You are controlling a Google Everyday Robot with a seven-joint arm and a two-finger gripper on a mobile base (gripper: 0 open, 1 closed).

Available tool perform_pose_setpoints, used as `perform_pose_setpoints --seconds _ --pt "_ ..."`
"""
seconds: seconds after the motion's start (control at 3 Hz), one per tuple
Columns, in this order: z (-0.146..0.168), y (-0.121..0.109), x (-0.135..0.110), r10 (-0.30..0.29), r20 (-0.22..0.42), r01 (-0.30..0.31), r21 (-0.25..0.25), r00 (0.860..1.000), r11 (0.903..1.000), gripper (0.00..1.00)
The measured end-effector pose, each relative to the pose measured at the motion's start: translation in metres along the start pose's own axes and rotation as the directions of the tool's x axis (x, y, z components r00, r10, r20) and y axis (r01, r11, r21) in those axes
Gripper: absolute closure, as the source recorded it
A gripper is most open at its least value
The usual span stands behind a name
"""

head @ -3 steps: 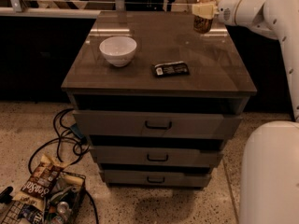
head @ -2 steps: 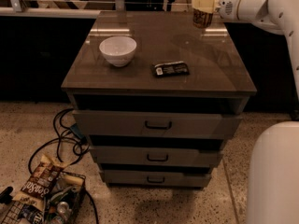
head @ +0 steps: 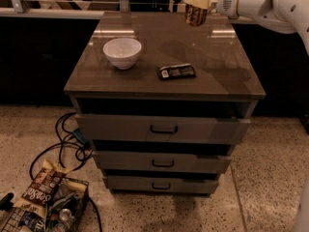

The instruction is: Place orange can into white bowl

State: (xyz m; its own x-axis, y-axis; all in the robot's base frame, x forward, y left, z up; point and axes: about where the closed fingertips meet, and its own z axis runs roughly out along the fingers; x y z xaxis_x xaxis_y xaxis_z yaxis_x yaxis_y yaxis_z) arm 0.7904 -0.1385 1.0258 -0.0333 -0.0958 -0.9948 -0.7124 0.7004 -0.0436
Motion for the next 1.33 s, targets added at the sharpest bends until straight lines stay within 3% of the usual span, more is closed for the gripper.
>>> perform_pose_setpoints --seconds 0.67,1.0,1.33 --pt "0.037 0.104 -0.003 -0.001 0.024 0.004 -0.129 1.0 0.9917 1.0" --pt "0.065 0.142 -0.003 0.012 0.037 -0.004 -0.199 0.999 0.9801 1.0" --pt "0.09 0.172 0.001 0.037 0.042 -0.024 -0.276 0.998 0.9609 1.0"
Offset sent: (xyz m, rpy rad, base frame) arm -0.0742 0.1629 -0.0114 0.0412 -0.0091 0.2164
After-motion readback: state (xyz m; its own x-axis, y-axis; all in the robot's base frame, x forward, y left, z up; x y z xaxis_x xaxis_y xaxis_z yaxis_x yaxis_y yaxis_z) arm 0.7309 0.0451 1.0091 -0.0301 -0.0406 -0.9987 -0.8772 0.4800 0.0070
